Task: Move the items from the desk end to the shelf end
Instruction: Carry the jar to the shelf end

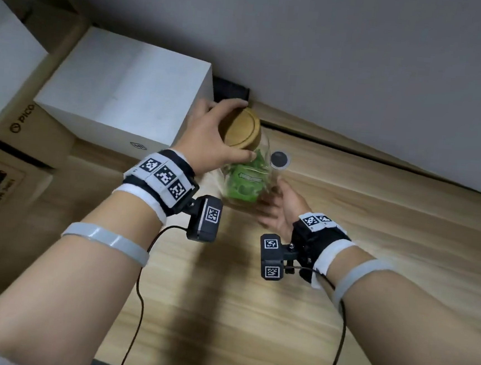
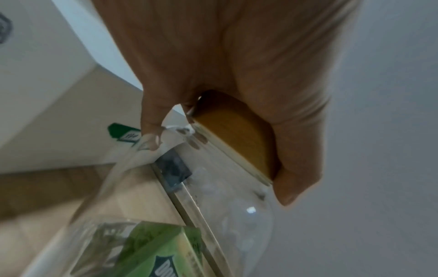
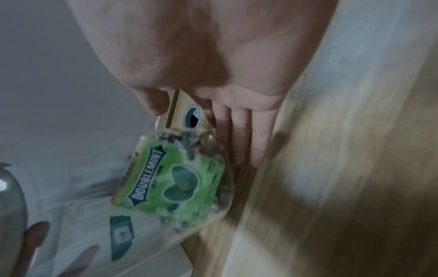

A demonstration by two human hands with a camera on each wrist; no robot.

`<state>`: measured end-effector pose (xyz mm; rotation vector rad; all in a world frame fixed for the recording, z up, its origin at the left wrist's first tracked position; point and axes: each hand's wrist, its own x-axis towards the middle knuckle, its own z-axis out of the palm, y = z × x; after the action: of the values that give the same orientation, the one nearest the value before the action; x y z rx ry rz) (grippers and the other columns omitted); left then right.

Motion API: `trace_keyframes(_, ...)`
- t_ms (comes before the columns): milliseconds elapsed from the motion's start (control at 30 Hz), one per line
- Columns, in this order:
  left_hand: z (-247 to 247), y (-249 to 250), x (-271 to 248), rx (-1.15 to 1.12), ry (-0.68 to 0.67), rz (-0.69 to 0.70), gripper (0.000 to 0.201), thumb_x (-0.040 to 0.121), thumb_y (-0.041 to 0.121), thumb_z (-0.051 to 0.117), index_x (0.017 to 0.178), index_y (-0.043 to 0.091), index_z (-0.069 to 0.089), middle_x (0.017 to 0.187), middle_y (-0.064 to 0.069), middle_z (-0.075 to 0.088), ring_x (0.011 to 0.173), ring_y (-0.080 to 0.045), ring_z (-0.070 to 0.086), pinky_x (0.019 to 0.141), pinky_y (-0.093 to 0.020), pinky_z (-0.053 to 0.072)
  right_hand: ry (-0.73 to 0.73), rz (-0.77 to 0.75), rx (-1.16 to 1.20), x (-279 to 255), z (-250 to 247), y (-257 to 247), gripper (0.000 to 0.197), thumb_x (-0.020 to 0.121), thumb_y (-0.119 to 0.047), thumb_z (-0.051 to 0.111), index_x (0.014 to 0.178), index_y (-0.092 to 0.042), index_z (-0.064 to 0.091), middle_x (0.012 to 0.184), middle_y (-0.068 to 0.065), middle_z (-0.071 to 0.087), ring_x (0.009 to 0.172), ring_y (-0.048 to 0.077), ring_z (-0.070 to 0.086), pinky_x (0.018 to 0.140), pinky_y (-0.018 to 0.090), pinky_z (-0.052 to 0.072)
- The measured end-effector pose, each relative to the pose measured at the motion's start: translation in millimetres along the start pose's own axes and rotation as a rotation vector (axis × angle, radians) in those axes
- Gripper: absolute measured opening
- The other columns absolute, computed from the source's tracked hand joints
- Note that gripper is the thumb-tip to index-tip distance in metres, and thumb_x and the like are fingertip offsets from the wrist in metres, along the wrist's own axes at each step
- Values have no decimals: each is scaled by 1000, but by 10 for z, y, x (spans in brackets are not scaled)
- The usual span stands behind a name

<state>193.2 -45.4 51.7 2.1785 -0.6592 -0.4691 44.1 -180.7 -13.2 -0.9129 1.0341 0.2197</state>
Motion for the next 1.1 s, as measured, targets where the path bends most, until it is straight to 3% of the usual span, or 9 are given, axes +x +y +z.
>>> trace_keyframes(133, 78, -43, -119, -268, -42, -86, 82, 56, 47, 89, 130, 46, 54, 133, 2, 54, 120, -9, 56, 110, -37, 46, 49, -16, 81, -228, -53, 29, 54, 94, -58, 49, 127, -16, 56, 119, 13, 67, 109, 34, 66, 91, 55, 54)
trace_keyframes(233, 279, 26, -239, -439, -57, -149, 79, 52, 45, 92, 123, 48, 59, 131, 6, 60, 119, -13, 60, 102, -46, 52, 88, -41, 92, -422, -257, 102, 53, 93, -60, 50, 123, -17, 61, 116, 14, 69, 105, 32, 67, 83, 54, 58)
trace_keyframes(400, 703, 348, -451, -624, -124, -159, 71, 65, 37, 90, 129, 38, 60, 128, 7, 64, 117, -12, 62, 81, -28, 52, 184, -109, 155, -726, -758, 254, 43, 94, -56, 51, 107, -18, 66, 105, 11, 72, 98, 31, 70, 88, 54, 56)
trace_keyframes(500, 940, 611, -654, -814, -166, -237, 47, 88, 38, 72, 133, 31, 60, 128, 2, 67, 114, -17, 65, 78, -28, 55, 229, -170, 189, -942, -1114, 380, 43, 93, -57, 52, 111, -21, 66, 110, 10, 73, 99, 30, 71, 87, 55, 56)
trace_keyframes(633, 1366, 985, -1004, -923, -175, -268, 47, 96, 31, 63, 141, 24, 54, 129, -3, 67, 109, -16, 67, 79, -28, 54, 263, -247, 271, -1339, -1616, 586, 47, 92, -57, 53, 119, -20, 64, 111, 11, 72, 97, 32, 72, 83, 52, 58)
trace_keyframes(733, 1820, 1463, -1359, -918, -225, -228, 42, 96, 29, 63, 134, 12, 59, 124, -10, 70, 106, -21, 67, 84, -30, 53, 299, -310, 326, -1747, -2177, 769, 47, 93, -55, 53, 120, -18, 62, 111, 14, 72, 96, 33, 72, 77, 49, 59)
trace_keyframes(867, 2596, 2243, -1949, -916, -380, -180, 44, 95, 32, 64, 129, 4, 61, 119, -14, 72, 109, -25, 67, 96, -34, 52, 375, -380, 392, -2420, -3218, 1114, 41, 91, -55, 56, 113, -23, 65, 109, 10, 71, 99, 31, 70, 90, 57, 54)
trace_keyframes(1000, 3573, 3116, -2699, -835, -520, -120, 45, 91, 45, 66, 123, 14, 61, 118, -7, 72, 105, -24, 68, 87, -37, 51, 510, -438, 469, -3212, -4364, 1563, 51, 86, -58, 60, 123, -23, 58, 114, 8, 70, 100, 28, 70, 79, 50, 59)
trace_keyframes(1100, 4156, 3763, -3257, -784, -643, -114, 48, 85, 58, 67, 120, 26, 59, 120, -5, 69, 105, -25, 65, 84, -47, 50, 607, -456, 537, -3850, -5113, 1822, 60, 79, -60, 64, 127, -24, 53, 118, 7, 66, 103, 29, 68, 84, 51, 56)
